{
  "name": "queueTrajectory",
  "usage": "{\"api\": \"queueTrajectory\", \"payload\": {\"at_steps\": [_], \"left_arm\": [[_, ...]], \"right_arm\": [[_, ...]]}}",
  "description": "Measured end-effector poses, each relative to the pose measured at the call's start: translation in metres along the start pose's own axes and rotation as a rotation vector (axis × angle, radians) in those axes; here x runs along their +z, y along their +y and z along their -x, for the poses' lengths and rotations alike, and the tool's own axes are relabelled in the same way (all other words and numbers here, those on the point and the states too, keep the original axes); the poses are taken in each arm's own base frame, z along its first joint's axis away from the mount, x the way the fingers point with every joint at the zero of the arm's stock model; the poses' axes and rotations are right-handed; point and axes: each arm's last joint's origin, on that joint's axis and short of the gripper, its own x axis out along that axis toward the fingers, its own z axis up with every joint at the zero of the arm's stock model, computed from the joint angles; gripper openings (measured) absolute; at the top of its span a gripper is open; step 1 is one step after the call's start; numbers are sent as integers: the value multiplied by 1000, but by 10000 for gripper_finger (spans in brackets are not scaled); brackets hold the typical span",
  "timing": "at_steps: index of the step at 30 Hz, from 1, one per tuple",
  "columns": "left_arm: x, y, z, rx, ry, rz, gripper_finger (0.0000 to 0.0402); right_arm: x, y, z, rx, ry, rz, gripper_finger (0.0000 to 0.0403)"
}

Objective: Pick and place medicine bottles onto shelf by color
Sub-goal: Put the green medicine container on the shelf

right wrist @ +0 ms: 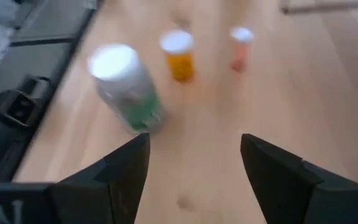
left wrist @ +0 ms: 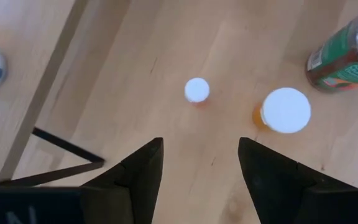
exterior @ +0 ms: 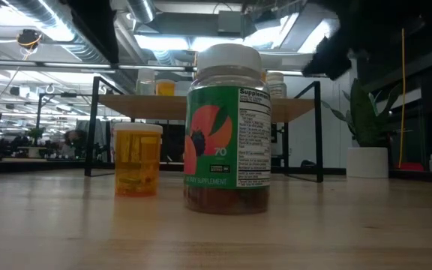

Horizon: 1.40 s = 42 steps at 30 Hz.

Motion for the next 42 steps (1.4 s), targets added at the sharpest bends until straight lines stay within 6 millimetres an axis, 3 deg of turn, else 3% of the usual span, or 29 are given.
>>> {"api": "queueTrajectory", "payload": {"at_steps": [9,16,21,34,42], "left_arm": [[0,0,-1,3,-3,0,204],[0,0,-1,3,-3,0,204],[0,0,-1,4,-4,-1,204],[0,0,-1,4,-4,-2,204],[0,0,-1,5,-3,-2,204]], "right_arm": [[26,51,-51,105,20,342,249],[59,77,-91,109,101,411,249],[69,83,-112,83,180,438,249],[81,85,-122,67,178,330,252],[73,69,-122,23,287,312,296]]}}
